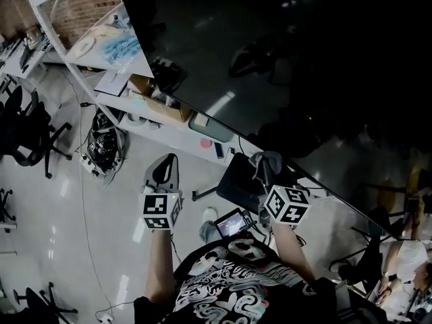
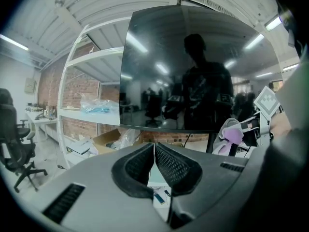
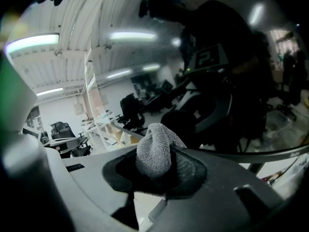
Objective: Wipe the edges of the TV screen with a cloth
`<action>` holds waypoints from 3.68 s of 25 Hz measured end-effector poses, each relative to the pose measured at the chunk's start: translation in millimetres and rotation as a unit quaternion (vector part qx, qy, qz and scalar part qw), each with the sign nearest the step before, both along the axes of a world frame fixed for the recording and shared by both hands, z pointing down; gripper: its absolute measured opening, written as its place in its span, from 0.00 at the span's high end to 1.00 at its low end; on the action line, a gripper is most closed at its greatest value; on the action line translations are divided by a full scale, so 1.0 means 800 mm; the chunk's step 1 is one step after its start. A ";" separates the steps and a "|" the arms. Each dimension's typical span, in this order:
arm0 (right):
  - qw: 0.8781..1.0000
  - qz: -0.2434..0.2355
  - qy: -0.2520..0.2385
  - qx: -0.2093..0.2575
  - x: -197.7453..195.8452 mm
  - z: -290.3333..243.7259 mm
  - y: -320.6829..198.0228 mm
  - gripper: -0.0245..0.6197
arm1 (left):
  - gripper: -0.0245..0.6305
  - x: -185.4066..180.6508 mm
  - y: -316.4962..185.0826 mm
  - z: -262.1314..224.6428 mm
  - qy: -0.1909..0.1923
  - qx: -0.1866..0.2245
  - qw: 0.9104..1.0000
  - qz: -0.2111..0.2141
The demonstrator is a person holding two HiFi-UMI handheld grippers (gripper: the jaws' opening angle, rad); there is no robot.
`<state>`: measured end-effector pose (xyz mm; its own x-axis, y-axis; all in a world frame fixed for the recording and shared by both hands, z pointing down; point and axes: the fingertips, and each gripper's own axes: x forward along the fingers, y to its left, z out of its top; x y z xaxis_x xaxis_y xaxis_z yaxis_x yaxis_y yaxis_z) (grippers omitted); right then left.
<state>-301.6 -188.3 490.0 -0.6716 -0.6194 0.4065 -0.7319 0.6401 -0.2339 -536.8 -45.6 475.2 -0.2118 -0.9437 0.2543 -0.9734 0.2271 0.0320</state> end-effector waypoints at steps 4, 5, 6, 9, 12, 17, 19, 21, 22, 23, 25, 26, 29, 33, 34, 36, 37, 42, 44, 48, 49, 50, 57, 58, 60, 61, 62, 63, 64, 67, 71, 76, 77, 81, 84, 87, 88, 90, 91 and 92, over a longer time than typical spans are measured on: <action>1.000 -0.004 -0.003 -0.002 -0.011 -0.003 0.001 0.73 | 0.93 -0.011 -0.003 -0.001 0.002 -0.001 1.000 -0.002; 1.000 -0.005 -0.004 -0.003 -0.013 -0.003 0.001 0.73 | 0.93 -0.014 -0.004 -0.001 0.003 -0.001 1.000 -0.003; 1.000 -0.005 -0.004 -0.004 -0.015 -0.003 0.001 0.73 | 0.93 -0.016 -0.007 0.000 0.004 -0.002 1.000 -0.002; 1.000 -0.006 -0.007 -0.006 -0.020 -0.003 0.001 0.73 | 0.93 -0.017 -0.016 0.000 0.003 -0.001 1.000 0.004; 1.000 -0.009 -0.011 -0.009 -0.026 -0.004 0.002 0.73 | 0.93 -0.014 -0.027 0.000 -0.001 -0.002 1.000 0.016; 1.000 -0.012 -0.011 -0.014 -0.032 0.000 0.000 0.73 | 0.93 -0.016 -0.047 0.002 0.001 -0.005 1.000 0.026; 1.000 -0.012 -0.011 -0.014 -0.037 0.000 -0.001 0.73 | 0.93 -0.020 -0.054 0.003 0.001 -0.007 1.000 0.028; 1.000 -0.012 -0.011 -0.016 -0.043 0.001 -0.002 0.73 | 0.93 -0.026 -0.060 0.006 0.003 -0.011 0.999 0.032; 1.000 -0.014 -0.011 -0.016 -0.047 0.001 -0.002 0.73 | 0.93 -0.029 -0.063 0.008 0.003 -0.014 0.999 0.033; 1.000 -0.016 -0.011 -0.016 -0.051 0.002 -0.001 0.73 | 0.93 -0.032 -0.065 0.011 0.004 -0.016 0.999 0.035; 1.000 -0.018 -0.014 -0.015 -0.056 0.003 0.000 0.73 | 0.93 -0.035 -0.071 0.015 0.008 -0.017 0.999 0.039; 1.000 -0.019 -0.014 -0.015 -0.058 0.003 0.000 0.73 | 0.93 -0.036 -0.074 0.016 0.009 -0.016 0.999 0.042; 1.000 -0.021 -0.010 -0.007 -0.070 0.001 -0.001 0.73 | 0.93 -0.046 -0.080 0.019 0.006 -0.019 0.999 0.051; 1.000 -0.012 -0.008 -0.006 -0.078 0.001 -0.003 0.73 | 0.93 -0.059 -0.086 0.021 0.009 -0.020 0.998 0.052; 1.000 -0.010 -0.007 -0.009 -0.077 0.002 0.000 0.73 | 0.93 -0.058 -0.086 0.021 0.009 -0.021 0.998 0.055; 1.000 -0.008 -0.006 -0.011 -0.078 0.002 0.003 0.73 | 0.93 -0.057 -0.089 0.019 0.006 -0.021 0.998 0.066; 1.000 -0.008 -0.007 -0.010 -0.080 0.001 0.002 0.73 | 0.93 -0.057 -0.094 0.018 0.003 -0.021 0.997 0.071; 1.000 0.004 0.000 -0.011 -0.090 0.000 -0.003 0.73 | 0.93 -0.065 -0.116 0.012 0.003 -0.017 0.995 0.094; 1.000 0.016 -0.006 -0.016 -0.093 0.000 -0.005 0.73 | 0.93 -0.072 -0.123 0.009 0.004 -0.014 0.994 0.110; 0.999 0.024 -0.010 -0.034 -0.102 0.001 -0.003 0.73 | 0.93 -0.091 -0.128 0.012 0.011 -0.019 0.990 0.136; 0.999 0.027 -0.009 -0.035 -0.105 0.001 -0.003 0.73 | 0.93 -0.097 -0.130 0.012 0.012 -0.020 0.990 0.140; 0.999 0.031 -0.008 -0.036 -0.107 0.001 -0.004 0.73 | 0.93 -0.102 -0.133 0.012 0.013 -0.021 0.989 0.144; 0.998 0.048 -0.009 -0.040 -0.114 -0.002 -0.006 0.73 | 0.93 -0.107 -0.146 0.013 0.014 -0.027 0.984 0.178; 0.998 0.051 -0.011 -0.040 -0.114 -0.003 -0.006 0.73 | 0.93 -0.106 -0.147 0.013 0.014 -0.027 0.983 0.182; 0.997 0.061 -0.012 -0.039 -0.112 -0.003 -0.007 0.73 | 0.93 -0.103 -0.148 0.014 0.014 -0.028 0.982 0.188; 0.997 0.064 -0.013 -0.040 -0.112 -0.003 -0.007 0.73 | 0.93 -0.102 -0.149 0.014 0.015 -0.028 0.981 0.190; 0.997 0.066 -0.014 -0.042 -0.112 -0.003 -0.007 0.73 | 0.93 -0.102 -0.149 0.015 0.016 -0.028 0.981 0.193; 0.997 0.067 -0.015 -0.044 -0.113 -0.003 -0.007 0.73 | 0.93 -0.103 -0.150 0.015 0.016 -0.028 0.980 0.195; 0.997 0.068 -0.014 -0.045 -0.115 -0.002 -0.008 0.73 | 0.93 -0.104 -0.150 0.015 0.016 -0.028 0.980 0.197; 0.996 0.073 -0.013 -0.048 -0.123 0.000 -0.008 0.73 | 0.93 -0.114 -0.153 0.018 0.017 -0.028 0.979 0.200; 0.996 0.075 -0.013 -0.056 -0.130 0.001 -0.010 0.73 | 0.93 -0.122 -0.156 0.016 0.019 -0.025 0.979 0.201; 0.995 0.079 -0.013 -0.055 -0.138 0.000 -0.009 0.73 | 0.93 -0.128 -0.158 0.014 0.019 -0.021 0.979 0.202; 0.995 0.078 -0.014 -0.055 -0.141 0.000 -0.009 0.73 | 0.93 -0.130 -0.158 0.014 0.019 -0.021 0.979 0.203; 0.996 0.072 -0.014 -0.048 -0.151 0.001 -0.009 0.73 | 0.93 -0.132 -0.160 0.007 0.019 -0.011 0.978 0.205; 0.996 0.075 -0.015 -0.047 -0.160 0.001 -0.009 0.73 | 0.93 -0.136 -0.161 0.001 0.018 -0.005 0.978 0.208; 0.996 0.075 -0.017 -0.050 -0.172 0.003 -0.011 0.73 | 0.93 -0.147 -0.160 0.003 0.019 -0.006 0.978 0.207; 0.996 0.075 -0.018 -0.051 -0.174 0.003 -0.011 0.73 | 0.93 -0.149 -0.158 0.003 0.019 -0.007 0.978 0.206; 0.996 0.074 -0.021 -0.054 -0.172 0.001 -0.010 0.73 | 0.93 -0.147 -0.155 0.002 0.020 -0.008 0.979 0.204; 0.996 0.074 -0.023 -0.054 -0.170 -0.001 -0.009 0.73 | 0.93 -0.144 -0.153 0.000 0.019 -0.008 0.979 0.203; 0.996 0.073 -0.024 -0.053 -0.170 -0.002 -0.008 0.73 | 0.93 -0.144 -0.151 -0.001 0.019 -0.007 0.979 0.202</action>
<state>-437.5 -194.9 488.8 -0.5981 -0.6664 0.4452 -0.8014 0.4979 -0.3314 -651.6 -166.1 474.7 0.1888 -0.9445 0.2689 -0.9819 -0.1764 0.0695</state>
